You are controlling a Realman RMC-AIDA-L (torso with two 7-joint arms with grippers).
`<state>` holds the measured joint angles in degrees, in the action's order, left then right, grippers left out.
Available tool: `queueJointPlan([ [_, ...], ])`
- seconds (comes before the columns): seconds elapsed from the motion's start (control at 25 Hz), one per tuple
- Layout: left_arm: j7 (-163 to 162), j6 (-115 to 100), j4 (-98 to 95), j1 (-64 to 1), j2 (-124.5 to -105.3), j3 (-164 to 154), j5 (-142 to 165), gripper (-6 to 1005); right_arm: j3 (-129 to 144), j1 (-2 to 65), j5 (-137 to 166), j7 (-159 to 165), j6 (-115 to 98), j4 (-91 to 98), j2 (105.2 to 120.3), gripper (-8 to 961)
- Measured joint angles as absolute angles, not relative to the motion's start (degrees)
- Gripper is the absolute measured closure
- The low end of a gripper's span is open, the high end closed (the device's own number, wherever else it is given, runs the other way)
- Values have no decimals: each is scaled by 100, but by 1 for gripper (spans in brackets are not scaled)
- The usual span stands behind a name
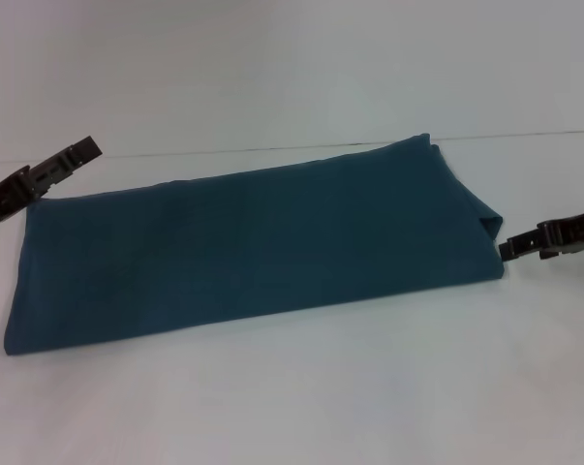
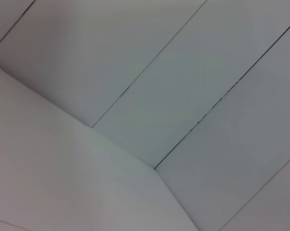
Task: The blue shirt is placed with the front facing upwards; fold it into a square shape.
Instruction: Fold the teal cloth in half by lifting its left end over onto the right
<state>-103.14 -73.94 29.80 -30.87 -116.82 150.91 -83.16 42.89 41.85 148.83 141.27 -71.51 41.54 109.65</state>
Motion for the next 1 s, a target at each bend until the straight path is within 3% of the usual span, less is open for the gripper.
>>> queueJointPlan([
  [0.64,-10319,-7351,2974,-3134,-11686,15023,-8304,115,4295,4211,14846,13824,-6229,3713,11293,311],
  [1.0,-10328,-7286,2964,-3138,-11680,15012,-8306,115,4298,4240,14844,13814,-6109,3671,11370,361],
])
